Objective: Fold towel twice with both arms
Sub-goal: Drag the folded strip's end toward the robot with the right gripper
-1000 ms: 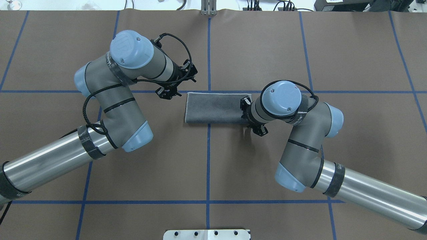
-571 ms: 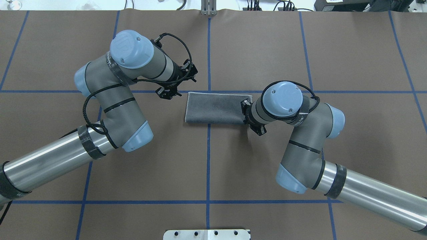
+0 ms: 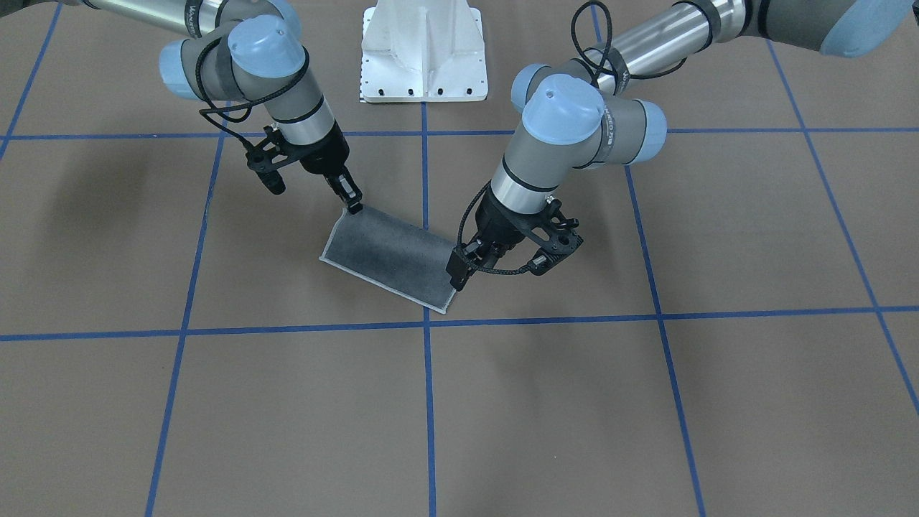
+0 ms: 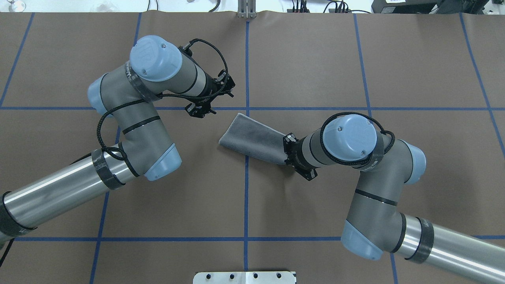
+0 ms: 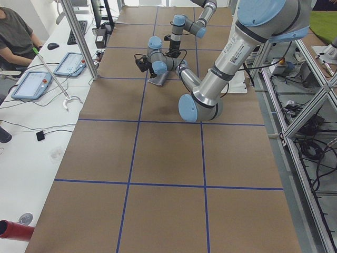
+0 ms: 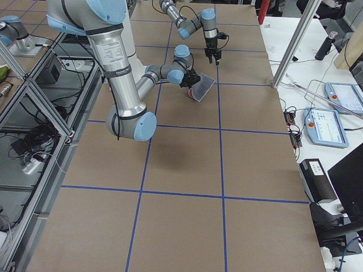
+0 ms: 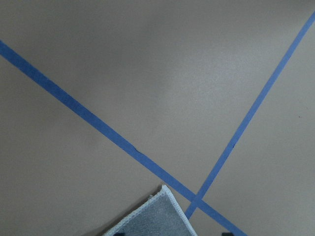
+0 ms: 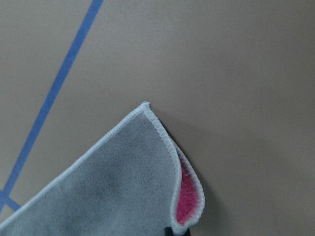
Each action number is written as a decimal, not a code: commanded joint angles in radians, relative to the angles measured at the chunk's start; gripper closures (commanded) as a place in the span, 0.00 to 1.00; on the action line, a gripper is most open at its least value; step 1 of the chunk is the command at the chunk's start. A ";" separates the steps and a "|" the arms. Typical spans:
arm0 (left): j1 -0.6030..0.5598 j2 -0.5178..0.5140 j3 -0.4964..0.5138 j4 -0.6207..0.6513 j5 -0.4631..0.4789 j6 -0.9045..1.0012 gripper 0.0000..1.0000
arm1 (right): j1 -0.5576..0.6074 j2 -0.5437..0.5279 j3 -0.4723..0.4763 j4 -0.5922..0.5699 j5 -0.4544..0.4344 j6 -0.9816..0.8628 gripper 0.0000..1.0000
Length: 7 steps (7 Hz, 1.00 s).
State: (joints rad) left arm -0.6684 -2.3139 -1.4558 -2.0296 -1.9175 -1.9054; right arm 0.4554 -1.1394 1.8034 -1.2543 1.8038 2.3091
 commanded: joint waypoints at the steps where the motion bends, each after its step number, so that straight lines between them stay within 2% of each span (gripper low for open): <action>1: 0.004 0.002 -0.005 0.003 0.002 -0.001 0.28 | -0.075 -0.006 0.031 0.000 0.002 0.013 1.00; 4: 0.012 0.004 -0.015 0.003 -0.003 -0.001 0.28 | -0.162 0.006 0.062 0.000 0.002 0.016 1.00; 5: 0.013 0.005 -0.015 0.002 -0.002 -0.001 0.28 | -0.173 0.007 0.073 0.000 0.002 0.016 0.80; 7: 0.013 0.052 -0.055 0.000 0.001 -0.001 0.28 | -0.170 0.010 0.103 0.000 -0.007 0.016 0.01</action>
State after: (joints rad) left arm -0.6556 -2.2906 -1.4854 -2.0281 -1.9184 -1.9067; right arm 0.2854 -1.1303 1.8892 -1.2548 1.8028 2.3254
